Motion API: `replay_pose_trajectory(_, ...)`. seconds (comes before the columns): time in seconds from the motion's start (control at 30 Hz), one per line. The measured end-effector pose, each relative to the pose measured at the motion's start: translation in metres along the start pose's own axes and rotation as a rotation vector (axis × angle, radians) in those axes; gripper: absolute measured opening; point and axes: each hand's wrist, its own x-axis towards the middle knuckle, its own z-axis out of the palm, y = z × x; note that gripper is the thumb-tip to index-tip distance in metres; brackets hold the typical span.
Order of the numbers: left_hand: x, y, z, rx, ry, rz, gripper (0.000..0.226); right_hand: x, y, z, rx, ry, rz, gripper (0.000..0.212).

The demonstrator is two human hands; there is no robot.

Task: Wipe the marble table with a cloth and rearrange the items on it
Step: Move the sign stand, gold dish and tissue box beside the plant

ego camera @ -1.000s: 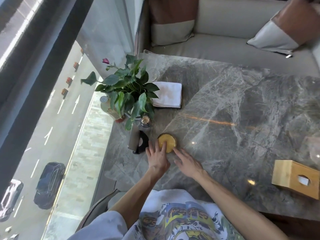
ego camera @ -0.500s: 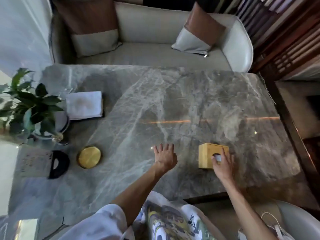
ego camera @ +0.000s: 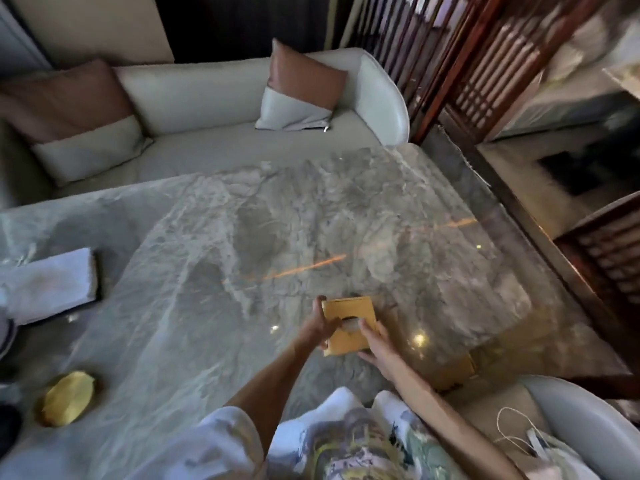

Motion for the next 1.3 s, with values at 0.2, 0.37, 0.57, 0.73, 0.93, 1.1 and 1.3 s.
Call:
replay_pose_trajectory(0.2,-0.041,-0.033,-0.042,-0.27,0.356,-0.296,0.045,-0.004,-0.012,0.071,-0.402,-0.056,-0.17,0.036)
replay_pose_trajectory(0.37,-0.145,-0.111,-0.116,-0.332,0.727,-0.445,0.066,-0.04,0.004,0.201,-0.946,-0.425,-0.348,0.041)
replay_pose_trajectory(0.57,-0.271,-0.205,-0.205,-0.199,0.599,-0.637,0.074,-0.132,0.072,0.325,-1.365,-0.732,-0.571,0.058)
replay_pose_trajectory(0.73,-0.313,-0.25,-0.244,-0.022,0.556,-0.696,0.056,-0.171,0.131,0.369,-1.183,-0.688,-0.423,0.066)
replay_pose_trajectory(0.93,-0.32,-0.296,-0.274,-0.042,0.577,-0.697,0.048,-0.176,0.18,0.398,-0.829,-0.642,-0.02,0.071)
replay_pose_trajectory(1.1,-0.321,-0.314,-0.286,-0.07,0.554,-0.614,0.05,-0.175,0.203,0.412,-0.68,-0.607,0.074,0.064)
replay_pose_trajectory(1.3,-0.325,-0.333,-0.304,-0.106,0.523,-0.583,0.053,-0.184,0.218,0.428,-0.625,-0.592,0.106,0.059)
